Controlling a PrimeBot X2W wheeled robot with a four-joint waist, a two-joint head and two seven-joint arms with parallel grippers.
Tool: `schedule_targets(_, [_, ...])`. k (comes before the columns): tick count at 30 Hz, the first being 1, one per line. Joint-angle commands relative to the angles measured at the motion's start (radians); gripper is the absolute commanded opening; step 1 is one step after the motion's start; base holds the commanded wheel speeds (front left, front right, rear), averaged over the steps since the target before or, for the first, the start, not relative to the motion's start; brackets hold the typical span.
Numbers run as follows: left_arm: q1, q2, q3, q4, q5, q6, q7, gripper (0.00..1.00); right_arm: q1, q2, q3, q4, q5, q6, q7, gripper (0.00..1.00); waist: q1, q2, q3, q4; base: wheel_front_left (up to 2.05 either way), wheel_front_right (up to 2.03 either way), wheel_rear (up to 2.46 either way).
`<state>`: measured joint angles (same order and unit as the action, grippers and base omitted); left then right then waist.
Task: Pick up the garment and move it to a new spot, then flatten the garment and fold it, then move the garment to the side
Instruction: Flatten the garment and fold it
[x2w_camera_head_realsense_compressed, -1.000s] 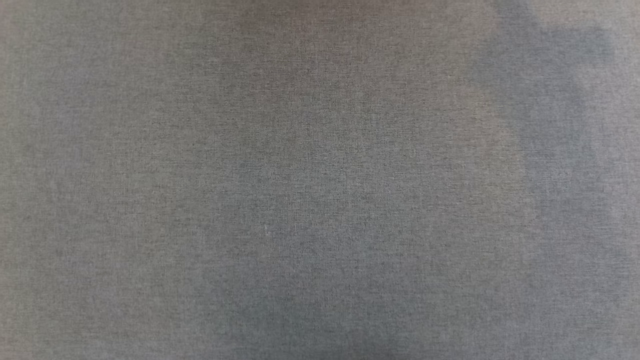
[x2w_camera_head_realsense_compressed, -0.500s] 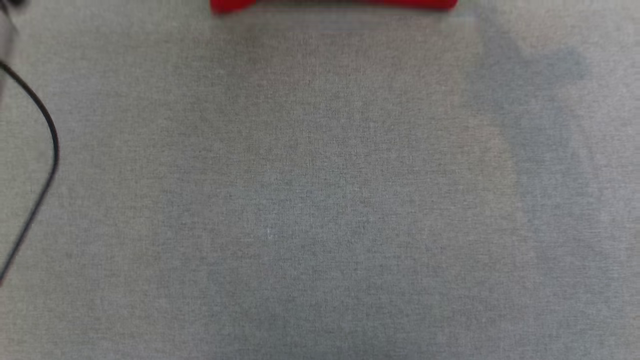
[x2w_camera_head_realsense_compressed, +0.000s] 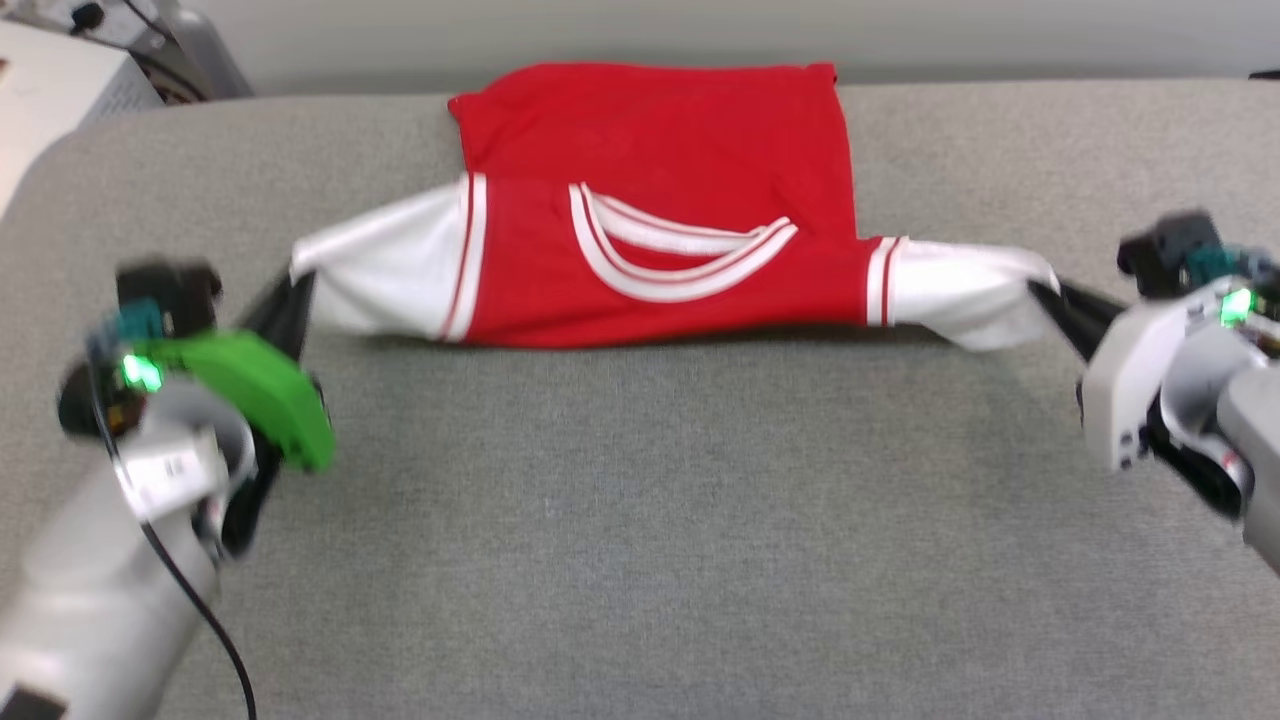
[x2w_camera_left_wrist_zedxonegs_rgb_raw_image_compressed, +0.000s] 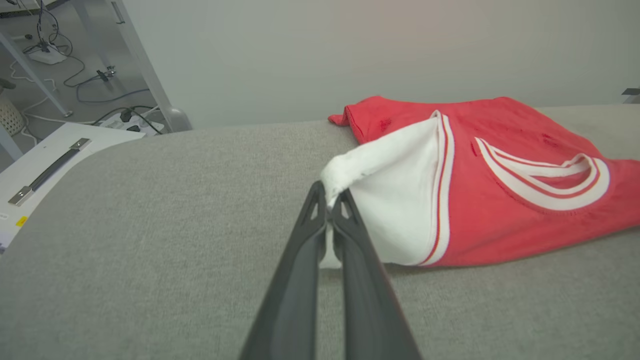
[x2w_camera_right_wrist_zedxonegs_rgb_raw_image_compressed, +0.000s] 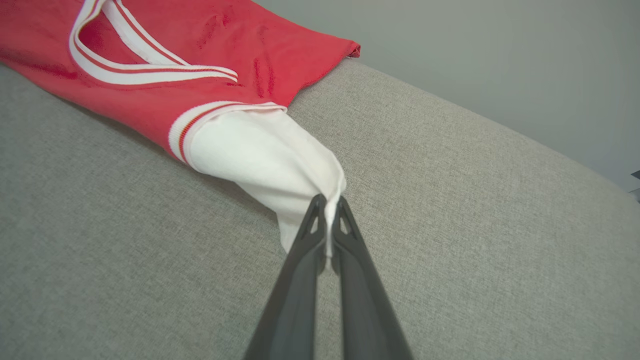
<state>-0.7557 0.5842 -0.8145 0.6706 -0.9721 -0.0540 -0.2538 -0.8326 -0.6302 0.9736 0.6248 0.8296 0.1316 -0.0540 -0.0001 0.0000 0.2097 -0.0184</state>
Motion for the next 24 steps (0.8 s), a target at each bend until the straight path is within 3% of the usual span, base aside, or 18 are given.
schedule_targets(1, [0.074, 0.015, 0.008, -0.035, -0.009, 0.028, -0.006, 0.0, 0.047, -0.017, 0.0, -0.012, 0.019, -0.001, -0.013, 0.0, 0.0001, 0.0, -0.087, -0.007, 0.0, 0.0, 0.0])
schedule_targets(10, [0.435, 0.077, 0.028, -0.27, -0.034, 0.166, -0.008, 0.0, 0.337, -0.087, -0.062, -0.064, 0.092, -0.001, -0.066, 0.0, 0.0001, 0.0, -0.171, 0.003, 0.0, 0.0, 0.0])
schedule_targets(14, [0.555, 0.088, 0.034, -0.344, -0.048, 0.219, -0.008, 0.0, 0.462, -0.101, -0.113, -0.08, 0.1, -0.001, -0.076, 0.0, 0.0001, 0.0, -0.195, 0.004, 0.0, 0.0, 0.0])
schedule_targets(15, [0.634, 0.096, 0.035, -0.365, -0.051, 0.244, -0.008, 0.0, 0.552, -0.114, -0.155, -0.101, 0.096, -0.001, -0.076, 0.0, 0.0001, 0.0, -0.201, -0.001, 0.0, 0.0, 0.0])
schedule_targets(24, [0.75, 0.077, 0.087, -0.374, -0.037, 0.258, -0.008, 0.0, 0.771, -0.12, -0.304, -0.169, 0.068, -0.001, -0.03, 0.0, 0.0001, 0.0, -0.186, 0.0, 0.0, 0.0, 0.0])
